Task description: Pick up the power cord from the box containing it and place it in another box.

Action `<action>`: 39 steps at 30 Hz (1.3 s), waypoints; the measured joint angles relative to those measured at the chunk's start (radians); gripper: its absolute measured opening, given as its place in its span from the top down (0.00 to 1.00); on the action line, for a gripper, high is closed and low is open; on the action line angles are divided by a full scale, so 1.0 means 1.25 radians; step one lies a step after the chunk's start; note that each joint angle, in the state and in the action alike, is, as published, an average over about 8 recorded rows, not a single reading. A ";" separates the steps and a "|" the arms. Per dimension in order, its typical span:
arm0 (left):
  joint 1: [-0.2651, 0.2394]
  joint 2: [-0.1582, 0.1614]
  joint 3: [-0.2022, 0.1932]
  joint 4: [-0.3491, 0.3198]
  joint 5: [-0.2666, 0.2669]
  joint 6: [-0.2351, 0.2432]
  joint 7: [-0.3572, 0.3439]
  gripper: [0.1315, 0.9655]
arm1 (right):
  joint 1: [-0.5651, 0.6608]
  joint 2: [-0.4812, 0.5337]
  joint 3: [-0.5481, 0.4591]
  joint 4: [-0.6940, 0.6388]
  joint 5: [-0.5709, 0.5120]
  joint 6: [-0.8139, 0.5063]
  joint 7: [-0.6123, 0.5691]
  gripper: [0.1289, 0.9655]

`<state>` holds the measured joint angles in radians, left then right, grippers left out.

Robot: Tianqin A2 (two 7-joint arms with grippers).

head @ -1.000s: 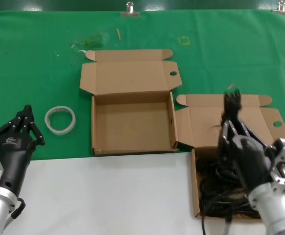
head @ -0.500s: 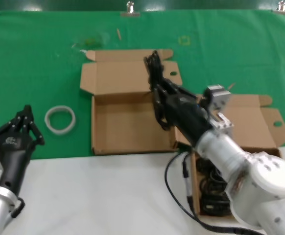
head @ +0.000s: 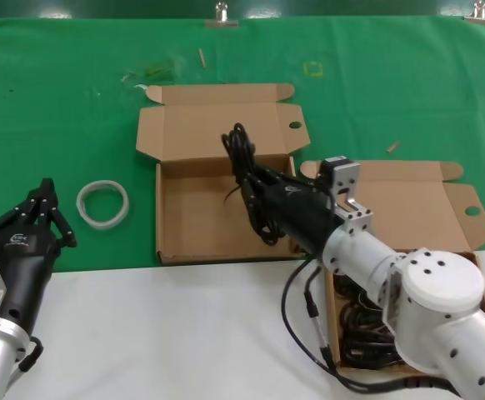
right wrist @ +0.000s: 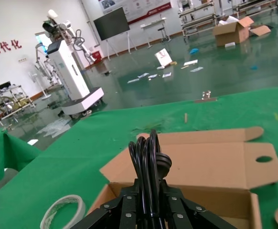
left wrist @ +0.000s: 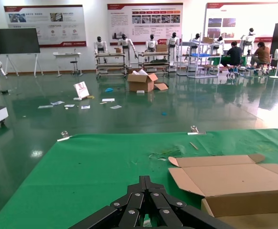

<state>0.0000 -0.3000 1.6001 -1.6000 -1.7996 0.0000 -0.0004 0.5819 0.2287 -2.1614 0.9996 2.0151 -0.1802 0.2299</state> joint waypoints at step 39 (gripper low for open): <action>0.000 0.000 0.000 0.000 0.000 0.000 0.000 0.99 | -0.157 0.142 0.239 0.402 -0.080 -0.083 0.058 0.27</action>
<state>0.0000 -0.3000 1.6000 -1.6000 -1.7996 0.0000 -0.0004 0.3857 0.4066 -1.8624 1.5025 1.9154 -0.2841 0.3019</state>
